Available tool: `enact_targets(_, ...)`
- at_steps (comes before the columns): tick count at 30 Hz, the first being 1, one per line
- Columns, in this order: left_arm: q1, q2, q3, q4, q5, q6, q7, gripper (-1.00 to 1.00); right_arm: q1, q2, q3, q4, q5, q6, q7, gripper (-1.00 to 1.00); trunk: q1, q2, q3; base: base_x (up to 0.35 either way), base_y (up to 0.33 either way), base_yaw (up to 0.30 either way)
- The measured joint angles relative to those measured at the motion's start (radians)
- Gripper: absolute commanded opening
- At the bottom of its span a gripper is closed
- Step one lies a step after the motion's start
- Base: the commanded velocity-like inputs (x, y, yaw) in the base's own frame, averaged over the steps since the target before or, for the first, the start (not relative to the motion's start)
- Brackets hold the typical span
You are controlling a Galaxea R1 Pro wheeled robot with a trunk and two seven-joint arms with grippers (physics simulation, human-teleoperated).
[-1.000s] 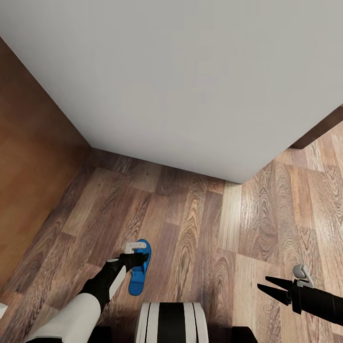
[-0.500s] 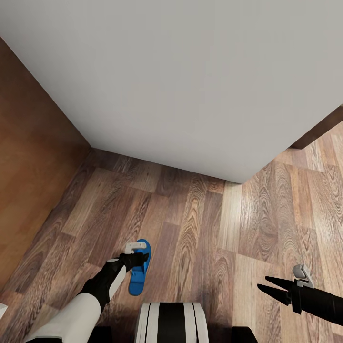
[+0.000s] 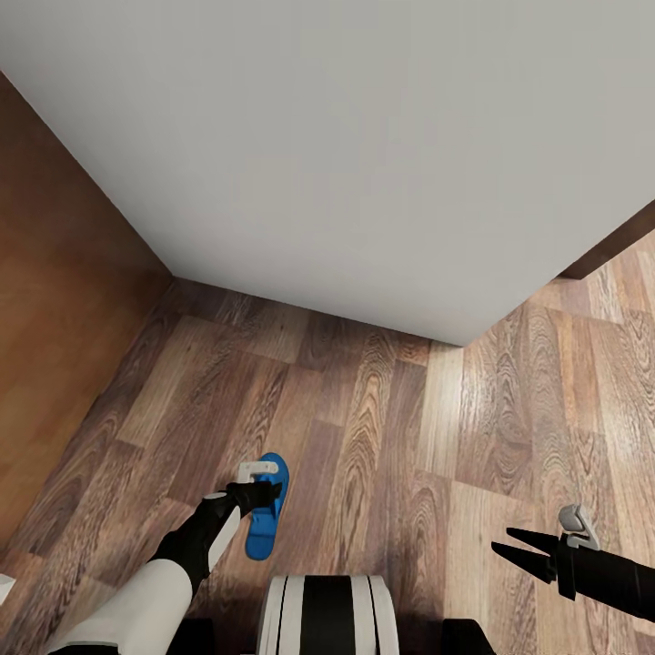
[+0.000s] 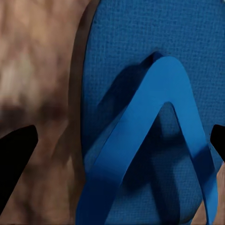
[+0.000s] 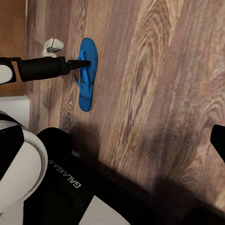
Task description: In the bedroom, move the book from the bed onto either nightstand, and place the two sandals side by side next to the bed.
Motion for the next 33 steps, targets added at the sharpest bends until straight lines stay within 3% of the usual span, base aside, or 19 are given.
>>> enact_targets(19, 0.000, 0.000, 0.000, 0.000, 0.000, -0.001, 0.001, 1.00, 0.000, 0.000, 0.000, 0.000, 0.000, 0.000, 0.002, 1.00, 0.000, 0.000, 0.000, 0.000, 0.000, 0.000)
enact_targets(20, 0.000, 0.000, 0.000, 0.000, 0.000, -0.001, 0.001, -1.00, 0.000, 0.000, 0.000, 0.000, 0.000, 0.000, 0.002, 1.00, 0.000, 0.000, 0.000, 0.000, 0.000, 0.000)
enact_targets(33, 0.001, 0.001, 0.001, -0.003, 0.000, 0.001, -0.010, -1.00, 0.001, 0.000, 0.000, 0.000, 0.000, 0.000, 0.003, 1.00, 0.000, 0.000, 0.000, 0.000, 0.000, 0.000)
